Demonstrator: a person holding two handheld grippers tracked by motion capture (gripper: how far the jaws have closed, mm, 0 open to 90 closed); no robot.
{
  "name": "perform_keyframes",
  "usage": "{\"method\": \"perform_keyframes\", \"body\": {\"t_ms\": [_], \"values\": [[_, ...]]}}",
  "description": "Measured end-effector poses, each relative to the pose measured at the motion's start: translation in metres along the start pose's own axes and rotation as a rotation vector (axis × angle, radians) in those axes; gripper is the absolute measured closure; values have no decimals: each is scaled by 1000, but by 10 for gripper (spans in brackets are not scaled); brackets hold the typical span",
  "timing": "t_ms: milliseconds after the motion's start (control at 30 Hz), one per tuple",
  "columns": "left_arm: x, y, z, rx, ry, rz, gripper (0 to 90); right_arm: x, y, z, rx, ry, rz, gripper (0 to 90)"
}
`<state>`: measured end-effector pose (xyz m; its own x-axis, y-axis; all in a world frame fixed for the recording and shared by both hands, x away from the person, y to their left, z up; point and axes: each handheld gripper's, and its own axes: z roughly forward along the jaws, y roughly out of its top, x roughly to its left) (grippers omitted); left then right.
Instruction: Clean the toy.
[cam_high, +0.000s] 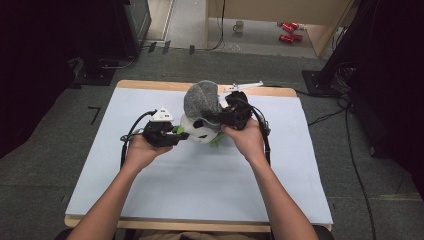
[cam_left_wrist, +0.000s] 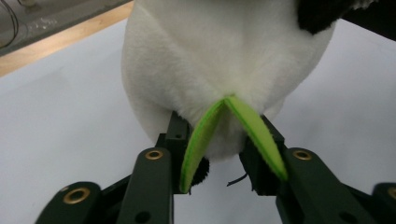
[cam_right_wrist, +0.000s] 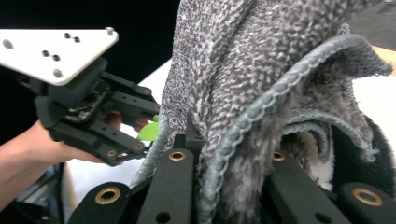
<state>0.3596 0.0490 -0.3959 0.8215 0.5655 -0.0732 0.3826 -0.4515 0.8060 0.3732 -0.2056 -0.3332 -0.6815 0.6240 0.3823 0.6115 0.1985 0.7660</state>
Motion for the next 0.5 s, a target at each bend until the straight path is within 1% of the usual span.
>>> {"method": "perform_keyframes", "body": {"t_ms": [100, 167, 233, 300, 333, 400, 433, 467, 500], "values": [[0, 0, 1, -55, 21, 36, 529, -4, 0, -6, -17, -27, 3, 815], [2, -3, 0, -85, 13, 37, 448, -6, 1, -9, -21, -41, -3, 815], [6, -9, -1, -115, -4, 11, 401, -6, 1, -11, -20, -49, -3, 815], [12, -16, 1, -138, -29, -31, 370, -7, 1, -12, -19, -57, -6, 814], [14, -20, 4, -148, -33, -48, 350, -7, 1, -12, -19, -54, -1, 814], [16, -25, 8, -172, -45, -51, 322, -7, 2, -12, -20, -56, -1, 814], [17, -27, 11, -194, -48, -59, 305, -8, 2, -12, -21, -57, -1, 814], [17, -27, 15, -215, -65, -76, 299, -8, 2, -12, -23, -59, 0, 814], [16, -27, 19, -226, -69, -82, 294, -7, 2, -12, -22, -61, -1, 814]]}}
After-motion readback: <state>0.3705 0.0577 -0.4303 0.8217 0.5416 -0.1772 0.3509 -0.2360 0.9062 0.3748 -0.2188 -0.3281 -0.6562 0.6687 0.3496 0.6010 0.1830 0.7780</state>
